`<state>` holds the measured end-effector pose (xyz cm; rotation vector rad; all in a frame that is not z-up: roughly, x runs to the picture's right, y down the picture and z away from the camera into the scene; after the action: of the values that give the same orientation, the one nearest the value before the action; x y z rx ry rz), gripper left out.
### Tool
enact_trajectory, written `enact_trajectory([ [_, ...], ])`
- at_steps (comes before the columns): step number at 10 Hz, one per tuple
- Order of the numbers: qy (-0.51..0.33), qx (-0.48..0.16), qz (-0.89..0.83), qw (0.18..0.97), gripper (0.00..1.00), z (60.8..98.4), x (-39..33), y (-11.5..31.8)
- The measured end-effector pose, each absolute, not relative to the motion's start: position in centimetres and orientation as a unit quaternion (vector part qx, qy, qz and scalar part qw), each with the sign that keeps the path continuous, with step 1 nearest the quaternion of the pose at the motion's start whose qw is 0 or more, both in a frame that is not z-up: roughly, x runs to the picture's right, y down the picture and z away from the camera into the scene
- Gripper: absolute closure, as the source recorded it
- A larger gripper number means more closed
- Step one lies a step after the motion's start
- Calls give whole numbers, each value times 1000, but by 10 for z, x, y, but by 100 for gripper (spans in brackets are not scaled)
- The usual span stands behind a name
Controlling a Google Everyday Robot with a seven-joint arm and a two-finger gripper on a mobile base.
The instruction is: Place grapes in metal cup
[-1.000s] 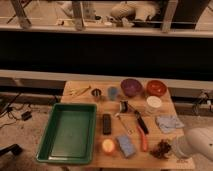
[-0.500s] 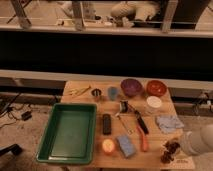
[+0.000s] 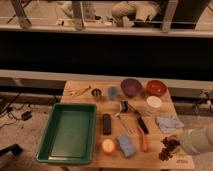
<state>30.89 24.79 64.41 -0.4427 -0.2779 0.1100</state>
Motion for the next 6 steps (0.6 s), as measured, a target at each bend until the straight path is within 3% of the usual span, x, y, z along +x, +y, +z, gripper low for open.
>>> enact_trajectory([
  [6,-201,-206,-28,957,100,612,235,236],
])
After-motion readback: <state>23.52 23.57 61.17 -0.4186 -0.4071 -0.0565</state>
